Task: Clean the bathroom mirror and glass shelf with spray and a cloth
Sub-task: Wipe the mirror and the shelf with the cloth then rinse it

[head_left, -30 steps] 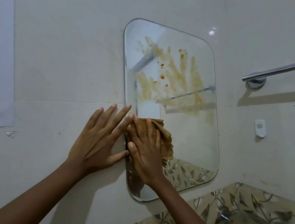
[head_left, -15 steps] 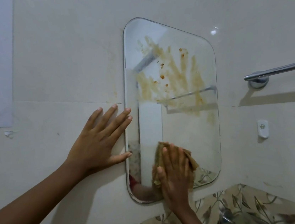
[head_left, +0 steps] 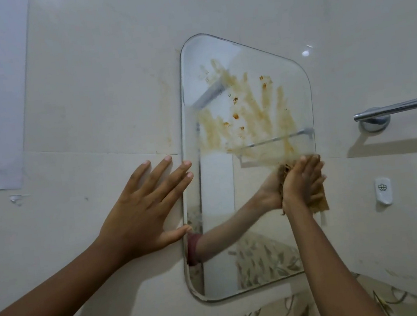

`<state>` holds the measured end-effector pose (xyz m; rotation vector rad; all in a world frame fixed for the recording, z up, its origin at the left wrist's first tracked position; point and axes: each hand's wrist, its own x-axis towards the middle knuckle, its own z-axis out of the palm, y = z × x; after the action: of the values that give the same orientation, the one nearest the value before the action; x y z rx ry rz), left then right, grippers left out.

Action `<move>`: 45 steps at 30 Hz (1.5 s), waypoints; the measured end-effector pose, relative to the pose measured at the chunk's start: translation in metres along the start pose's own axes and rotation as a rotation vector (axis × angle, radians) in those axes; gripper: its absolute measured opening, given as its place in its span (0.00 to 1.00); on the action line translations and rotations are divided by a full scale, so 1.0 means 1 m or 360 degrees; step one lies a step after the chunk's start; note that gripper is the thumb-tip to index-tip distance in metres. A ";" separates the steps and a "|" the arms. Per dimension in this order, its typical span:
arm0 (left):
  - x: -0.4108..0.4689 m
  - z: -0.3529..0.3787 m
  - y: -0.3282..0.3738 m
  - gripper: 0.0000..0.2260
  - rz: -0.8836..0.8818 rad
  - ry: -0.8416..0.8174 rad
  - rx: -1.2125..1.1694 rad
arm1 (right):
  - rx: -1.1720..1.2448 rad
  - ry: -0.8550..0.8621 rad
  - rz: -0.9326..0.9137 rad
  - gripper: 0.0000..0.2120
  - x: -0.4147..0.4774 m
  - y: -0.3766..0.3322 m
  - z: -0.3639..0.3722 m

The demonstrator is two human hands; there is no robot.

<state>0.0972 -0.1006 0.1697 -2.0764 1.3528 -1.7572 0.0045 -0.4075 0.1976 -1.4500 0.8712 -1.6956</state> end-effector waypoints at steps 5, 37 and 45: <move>0.000 -0.001 0.000 0.38 -0.0005 0.0017 -0.0029 | -0.0069 -0.0072 -0.0306 0.26 -0.011 -0.055 0.017; 0.001 -0.001 0.000 0.42 -0.0039 -0.0033 -0.0048 | -0.0216 -0.0009 -0.0612 0.27 -0.044 0.040 -0.001; 0.001 -0.001 0.000 0.40 -0.0024 -0.0012 -0.0065 | -0.0011 -0.0050 -0.0265 0.23 0.052 -0.087 0.014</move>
<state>0.0966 -0.1003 0.1707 -2.1174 1.3862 -1.7401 0.0051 -0.4095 0.2998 -1.5870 0.7580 -1.7868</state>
